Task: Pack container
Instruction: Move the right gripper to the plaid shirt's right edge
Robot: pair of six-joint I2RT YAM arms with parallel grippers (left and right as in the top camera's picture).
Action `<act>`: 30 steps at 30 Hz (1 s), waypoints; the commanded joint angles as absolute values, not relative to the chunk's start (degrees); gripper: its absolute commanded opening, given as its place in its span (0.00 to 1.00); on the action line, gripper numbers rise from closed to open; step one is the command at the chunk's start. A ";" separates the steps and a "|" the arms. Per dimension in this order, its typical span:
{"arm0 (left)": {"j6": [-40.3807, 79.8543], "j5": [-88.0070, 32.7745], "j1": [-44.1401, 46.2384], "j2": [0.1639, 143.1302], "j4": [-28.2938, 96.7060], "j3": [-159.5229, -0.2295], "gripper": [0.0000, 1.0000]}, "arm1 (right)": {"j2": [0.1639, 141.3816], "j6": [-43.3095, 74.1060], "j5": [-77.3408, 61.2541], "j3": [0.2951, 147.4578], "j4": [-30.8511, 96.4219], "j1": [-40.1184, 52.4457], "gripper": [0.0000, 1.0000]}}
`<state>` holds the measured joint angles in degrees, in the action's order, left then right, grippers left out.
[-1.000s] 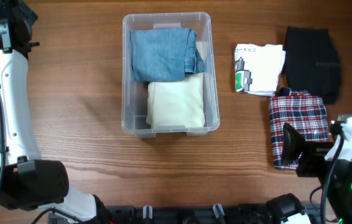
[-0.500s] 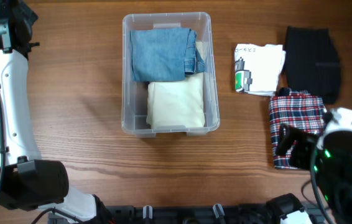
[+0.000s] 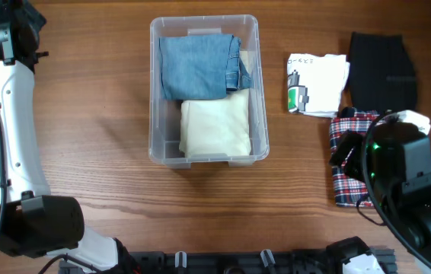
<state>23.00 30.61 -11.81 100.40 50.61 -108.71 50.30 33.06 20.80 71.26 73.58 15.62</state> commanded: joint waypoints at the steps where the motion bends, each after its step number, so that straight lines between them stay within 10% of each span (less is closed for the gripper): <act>1: 22.31 31.57 -12.12 100.66 50.46 -108.66 1.00 | 50.41 27.66 19.20 72.03 70.61 9.32 1.00; 17: 22.31 31.57 -12.12 100.66 50.46 -108.66 1.00 | 61.43 17.12 -12.38 72.05 69.38 -38.72 1.00; 30: 22.31 31.57 -12.12 100.66 50.46 -108.66 1.00 | 62.63 24.67 -15.55 63.70 69.06 -44.60 1.00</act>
<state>23.00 30.61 -11.81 100.40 50.61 -108.71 62.63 21.41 -13.54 67.16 70.04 -44.36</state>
